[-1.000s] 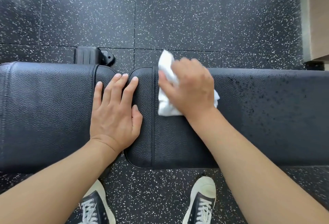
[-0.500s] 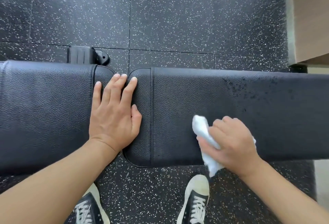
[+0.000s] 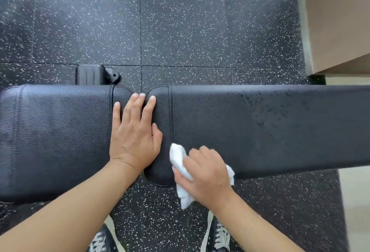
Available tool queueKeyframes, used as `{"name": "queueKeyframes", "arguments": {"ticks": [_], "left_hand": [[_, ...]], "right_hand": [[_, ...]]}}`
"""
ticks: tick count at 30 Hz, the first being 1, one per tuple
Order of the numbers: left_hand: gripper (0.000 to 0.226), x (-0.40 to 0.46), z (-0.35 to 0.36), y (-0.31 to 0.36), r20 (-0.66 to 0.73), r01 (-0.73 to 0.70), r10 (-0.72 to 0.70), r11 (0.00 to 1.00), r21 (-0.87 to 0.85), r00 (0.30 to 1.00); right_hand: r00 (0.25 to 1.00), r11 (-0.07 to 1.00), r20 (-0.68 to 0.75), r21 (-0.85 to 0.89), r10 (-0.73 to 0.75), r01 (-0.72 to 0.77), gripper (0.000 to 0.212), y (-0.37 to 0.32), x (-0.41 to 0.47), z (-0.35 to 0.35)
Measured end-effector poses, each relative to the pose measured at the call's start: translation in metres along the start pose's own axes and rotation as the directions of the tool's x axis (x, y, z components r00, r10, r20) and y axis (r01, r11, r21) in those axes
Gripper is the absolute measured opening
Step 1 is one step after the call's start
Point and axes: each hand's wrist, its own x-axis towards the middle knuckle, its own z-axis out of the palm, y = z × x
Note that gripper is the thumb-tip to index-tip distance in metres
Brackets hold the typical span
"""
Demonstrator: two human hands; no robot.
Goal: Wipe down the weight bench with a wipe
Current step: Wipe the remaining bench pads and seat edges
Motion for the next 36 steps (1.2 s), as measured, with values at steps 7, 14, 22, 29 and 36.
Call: {"name": "queueKeyframes", "arguments": {"ticks": [7, 14, 22, 29, 36], "left_hand": [[0.066, -0.001, 0.001, -0.001, -0.019, -0.002, 0.002, 1.000, -0.020, 1.000], [0.066, 0.000, -0.002, 0.000, -0.002, 0.007, -0.007, 1.000, -0.021, 1.000], [0.066, -0.001, 0.000, -0.002, -0.013, -0.013, 0.013, 1.000, 0.002, 1.000], [0.069, 0.000, -0.006, 0.004, 0.092, -0.038, 0.033, 0.997, 0.063, 0.995], [0.069, 0.006, -0.019, 0.015, 0.143, -0.044, 0.039, 0.999, 0.030, 0.989]], "right_hand": [[0.996, 0.944, 0.065, -0.321, -0.056, 0.074, 0.032, 0.118, 0.013, -0.043], [0.890, 0.882, -0.178, -0.151, 0.419, -0.446, 0.037, 0.062, 0.133, 0.002], [0.999, 0.999, -0.045, -0.028, 0.015, -0.016, 0.026, 0.019, 0.020, -0.001], [0.987, 0.900, -0.012, -0.410, 0.158, -0.149, 0.041, 0.141, -0.011, -0.052], [0.939, 0.934, -0.099, -0.109, 0.330, -0.340, 0.030, 0.067, 0.045, -0.019]]}}
